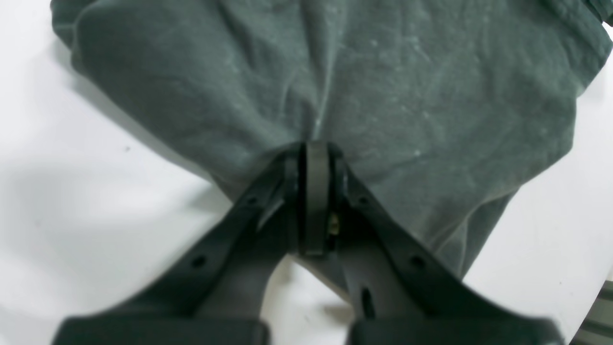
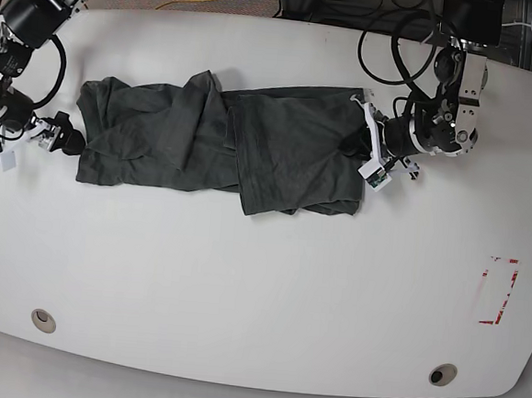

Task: Layout the t-shirt on the table in an organized manner, then fold the t-shirt properly
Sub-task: 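Release the right gripper and move it to the strip end, then grasp the strip end with the right gripper and fold it toward the left gripper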

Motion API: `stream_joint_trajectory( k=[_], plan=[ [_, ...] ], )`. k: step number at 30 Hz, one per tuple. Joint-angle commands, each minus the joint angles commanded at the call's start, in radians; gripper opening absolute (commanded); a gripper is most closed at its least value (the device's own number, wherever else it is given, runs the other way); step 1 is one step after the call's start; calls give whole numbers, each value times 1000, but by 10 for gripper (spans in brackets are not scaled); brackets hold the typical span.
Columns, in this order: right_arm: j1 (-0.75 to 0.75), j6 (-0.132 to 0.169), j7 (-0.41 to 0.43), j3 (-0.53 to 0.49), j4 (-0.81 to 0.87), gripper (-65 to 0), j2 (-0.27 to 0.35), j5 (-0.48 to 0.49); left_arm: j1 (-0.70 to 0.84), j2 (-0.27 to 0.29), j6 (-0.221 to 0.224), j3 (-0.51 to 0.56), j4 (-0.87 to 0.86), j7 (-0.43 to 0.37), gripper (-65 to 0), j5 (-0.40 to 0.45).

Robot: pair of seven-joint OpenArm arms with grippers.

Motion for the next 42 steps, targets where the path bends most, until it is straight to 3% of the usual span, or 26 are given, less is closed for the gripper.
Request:
stream_joint_trajectory(
  k=[12,18,27,36,39,42],
  plan=[
    [-69,0,0,-5,6,0,-72,2,0,2,0,0,25,0,-646,0],
    [-71,0,0,-80,8,0,-114,2,0,3,0,0,25,2,-646,0],
    [-71,0,-2,-87,77,0,-190,0,11,3,0,0,25,2,-646,0],
    [-69,0,-2,-127,81,0,-206,0,12,3,0,0,25,2,-646,0],
    [-66,0,0,-129,80,-87,-222,-6,12,3,0,0,25,2,-646,0],
    [-64,0,8,-130,80,-236,-233,-6,11,3,0,0,25,2,-646,0]
  ],
)
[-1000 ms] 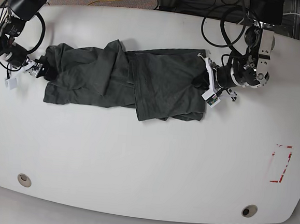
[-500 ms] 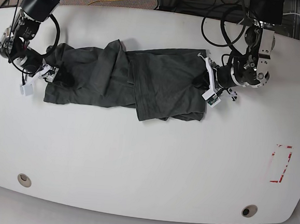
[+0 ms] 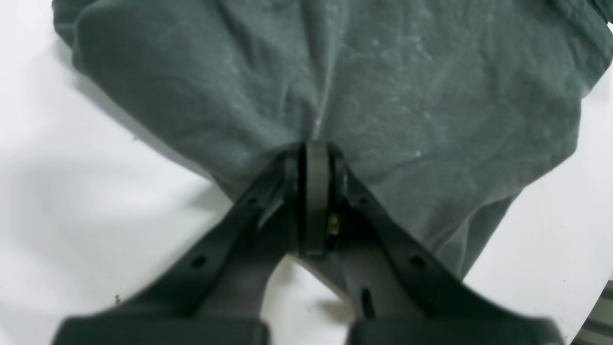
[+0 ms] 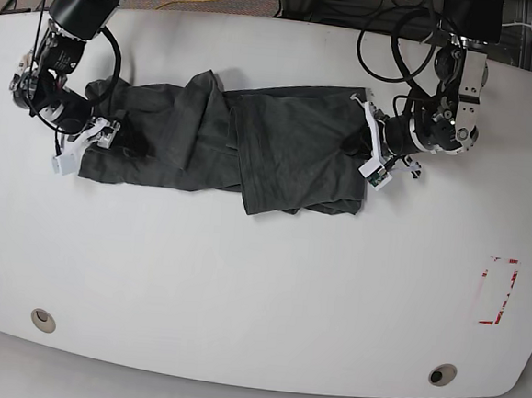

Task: Layout the t-shirt on the table in an organized manner, then fold the t-shirt properly
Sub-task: 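Grasp the strip end with the right gripper and fold it toward the left gripper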

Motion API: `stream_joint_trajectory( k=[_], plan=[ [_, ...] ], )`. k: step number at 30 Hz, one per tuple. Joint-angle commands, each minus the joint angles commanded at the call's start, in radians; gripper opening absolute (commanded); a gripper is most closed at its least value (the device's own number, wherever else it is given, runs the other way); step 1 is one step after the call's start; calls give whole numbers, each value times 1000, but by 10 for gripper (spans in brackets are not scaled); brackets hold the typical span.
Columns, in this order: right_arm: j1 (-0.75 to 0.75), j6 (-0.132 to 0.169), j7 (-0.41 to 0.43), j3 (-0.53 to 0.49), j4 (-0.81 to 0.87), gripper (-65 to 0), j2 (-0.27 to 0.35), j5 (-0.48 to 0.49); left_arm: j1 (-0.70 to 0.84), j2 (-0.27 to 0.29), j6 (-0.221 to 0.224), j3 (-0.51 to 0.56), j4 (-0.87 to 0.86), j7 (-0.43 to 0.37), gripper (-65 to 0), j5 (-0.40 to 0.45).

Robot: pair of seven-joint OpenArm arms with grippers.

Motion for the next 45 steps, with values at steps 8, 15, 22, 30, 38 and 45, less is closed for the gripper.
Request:
stream_joint_trajectory(
  k=[8,15,22,30,38,45],
  plan=[
    [3,0,3,-8,5,-650,-3,2,-3,3,0,3,0,0,-646,0],
    [2,0,-3,-29,161,-650,-5,8,-5,3,0,6,-2,0,-646,2],
    [3,0,-84,-49,423,-650,-66,9,-6,3,0,9,-3,0,-646,2],
    [8,0,-104,-74,652,-650,-184,9,-5,3,0,9,-6,0,-646,3],
    [8,-12,-104,-244,694,-650,-279,8,-5,3,0,11,-6,0,-646,3],
    [9,-58,-104,-313,694,-650,-356,3,-5,3,0,41,-5,0,-646,3]
  ],
)
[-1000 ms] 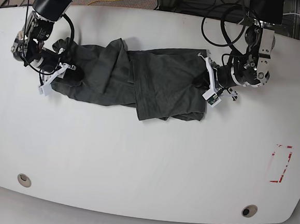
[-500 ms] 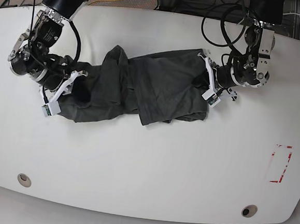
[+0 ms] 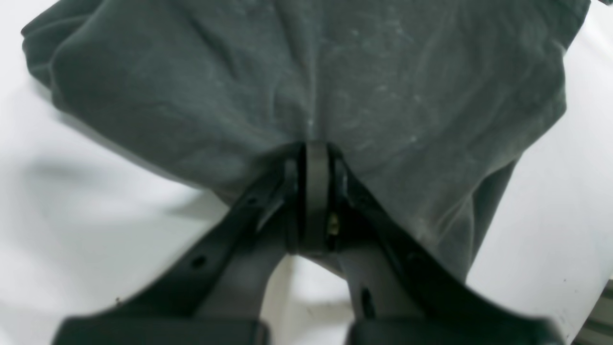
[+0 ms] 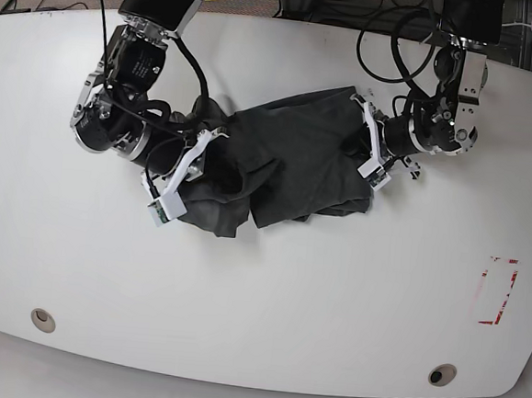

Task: Layout the t-shirt on the table in an organized manner, then fold the t-shirt properly
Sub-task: 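Grasp the strip end with the right gripper and fold it toward the left gripper, then lay the held end onto the folded bundle with the right gripper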

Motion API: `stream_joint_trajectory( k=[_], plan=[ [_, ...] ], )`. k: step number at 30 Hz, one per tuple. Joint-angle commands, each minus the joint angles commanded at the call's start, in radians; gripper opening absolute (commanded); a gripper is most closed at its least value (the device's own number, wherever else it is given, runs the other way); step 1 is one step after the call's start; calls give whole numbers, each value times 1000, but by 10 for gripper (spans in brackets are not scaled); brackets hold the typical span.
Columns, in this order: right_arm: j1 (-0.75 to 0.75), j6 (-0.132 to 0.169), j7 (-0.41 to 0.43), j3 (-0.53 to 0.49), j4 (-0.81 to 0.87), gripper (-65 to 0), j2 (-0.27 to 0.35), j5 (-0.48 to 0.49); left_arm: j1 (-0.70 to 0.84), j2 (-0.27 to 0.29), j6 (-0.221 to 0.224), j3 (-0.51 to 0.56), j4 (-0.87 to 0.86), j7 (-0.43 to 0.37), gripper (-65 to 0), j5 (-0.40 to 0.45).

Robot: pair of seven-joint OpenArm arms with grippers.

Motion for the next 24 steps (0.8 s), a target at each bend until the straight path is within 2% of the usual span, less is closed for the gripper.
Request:
stream_joint_trajectory(
  k=[10,17,24],
  plan=[
    [-2,-74,8,-121,-8,-650,-52,-3,0,2,0,25,0,0,-646,0],
    [12,-161,48,-209,-9,-650,-52,-3,0,20,0,23,0,0,-646,0],
    [66,-178,48,-209,-49,-650,-43,-26,0,20,0,23,0,0,-646,0]
  ],
)
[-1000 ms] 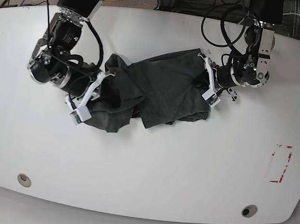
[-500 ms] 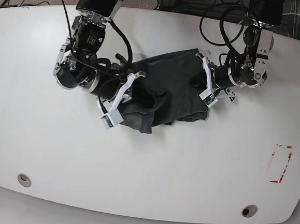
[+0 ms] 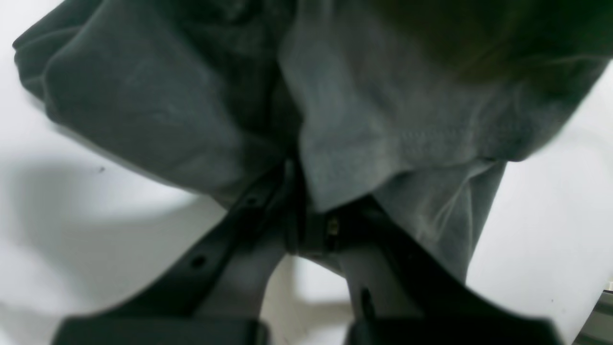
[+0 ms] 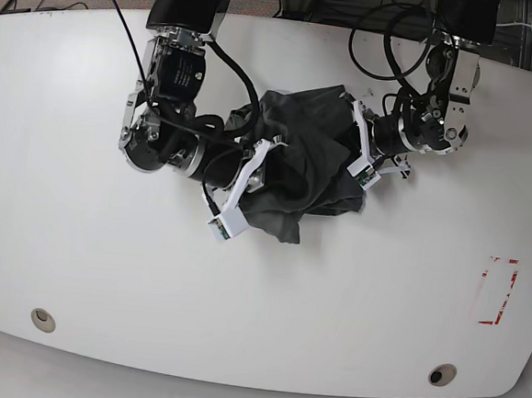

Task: Layout the t-shirt on the table in an organized manner, then fold the t-shirt properly
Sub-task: 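Lay the held end onto the folded bundle with the right gripper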

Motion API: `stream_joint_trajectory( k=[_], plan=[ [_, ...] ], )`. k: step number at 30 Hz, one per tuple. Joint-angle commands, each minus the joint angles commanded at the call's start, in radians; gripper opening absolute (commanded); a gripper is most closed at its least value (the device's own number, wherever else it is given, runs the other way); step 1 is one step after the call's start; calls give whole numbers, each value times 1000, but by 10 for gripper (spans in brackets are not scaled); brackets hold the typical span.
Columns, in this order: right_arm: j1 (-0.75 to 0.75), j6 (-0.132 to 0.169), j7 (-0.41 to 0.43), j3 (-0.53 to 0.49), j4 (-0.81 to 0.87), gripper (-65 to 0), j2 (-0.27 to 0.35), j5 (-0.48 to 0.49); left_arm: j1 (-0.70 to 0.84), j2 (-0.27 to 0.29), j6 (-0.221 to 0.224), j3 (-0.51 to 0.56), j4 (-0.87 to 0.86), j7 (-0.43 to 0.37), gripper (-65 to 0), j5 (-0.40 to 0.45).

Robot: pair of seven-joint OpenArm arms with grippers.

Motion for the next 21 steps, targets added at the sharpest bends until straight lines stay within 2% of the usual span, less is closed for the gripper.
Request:
stream_joint_trajectory(
  k=[7,16,21],
  plan=[
    [35,2,0,-5,3,-650,57,-40,0,0,0,0,0,0,-646,0],
    [55,2,-2,-6,0,-650,181,-43,0,0,0,0,-2,0,-646,0],
    [71,2,-3,-6,0,-650,229,-40,0,0,0,0,-2,0,-646,0]
  ],
)
